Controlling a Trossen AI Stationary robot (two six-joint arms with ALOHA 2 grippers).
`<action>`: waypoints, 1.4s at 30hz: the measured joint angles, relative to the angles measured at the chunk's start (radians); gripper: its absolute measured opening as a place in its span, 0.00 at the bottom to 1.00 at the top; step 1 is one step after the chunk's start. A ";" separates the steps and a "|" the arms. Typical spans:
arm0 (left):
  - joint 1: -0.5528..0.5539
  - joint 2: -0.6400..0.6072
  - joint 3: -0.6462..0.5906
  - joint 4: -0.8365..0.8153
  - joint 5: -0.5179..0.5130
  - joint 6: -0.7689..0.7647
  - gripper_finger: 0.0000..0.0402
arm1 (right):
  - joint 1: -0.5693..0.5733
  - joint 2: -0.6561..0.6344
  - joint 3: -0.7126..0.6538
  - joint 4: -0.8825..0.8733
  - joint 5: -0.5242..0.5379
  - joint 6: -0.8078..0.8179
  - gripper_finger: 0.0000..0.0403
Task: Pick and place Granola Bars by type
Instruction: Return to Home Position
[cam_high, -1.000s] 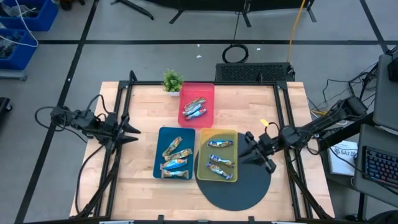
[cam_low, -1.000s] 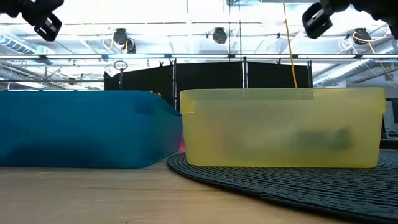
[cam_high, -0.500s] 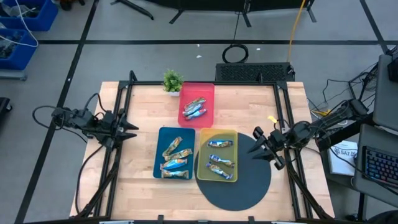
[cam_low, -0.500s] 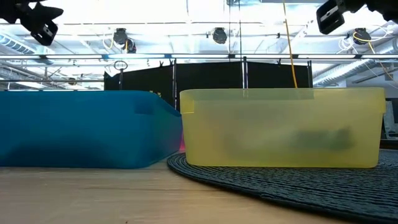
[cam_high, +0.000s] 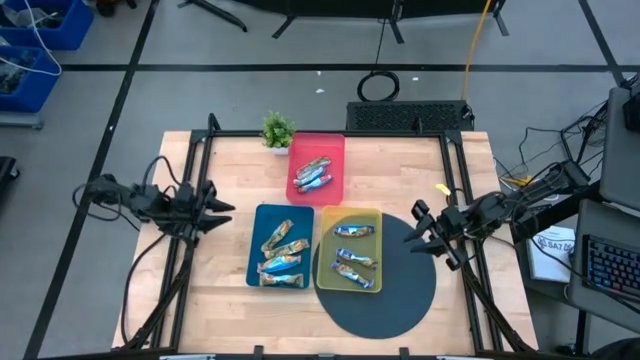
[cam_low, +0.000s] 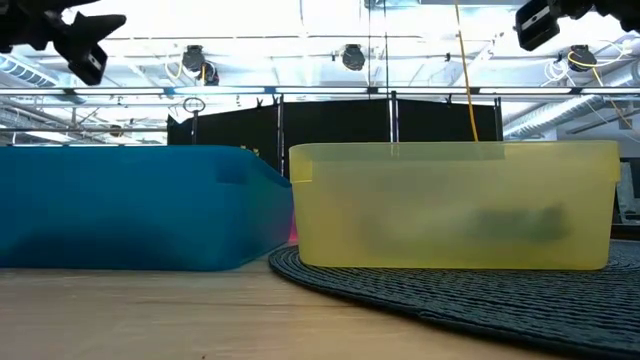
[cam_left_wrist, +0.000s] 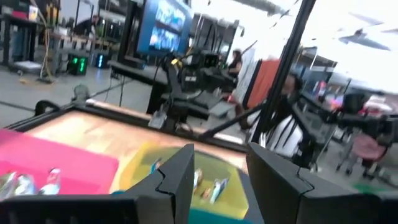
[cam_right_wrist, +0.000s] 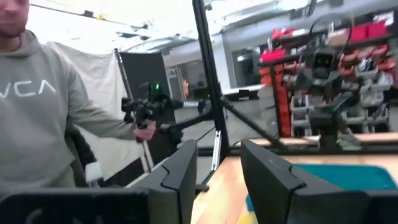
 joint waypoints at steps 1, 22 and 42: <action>0.000 0.000 -0.021 0.043 0.000 0.000 0.37 | 0.000 -0.005 0.000 0.007 0.009 -0.004 0.28; 0.029 0.001 -0.226 0.478 -0.005 -0.033 0.37 | 0.000 -0.057 -0.222 0.458 0.265 -0.107 0.29; 0.080 0.001 -0.226 0.432 0.000 -0.054 0.37 | 0.000 -0.139 -0.244 0.486 0.313 -0.201 0.29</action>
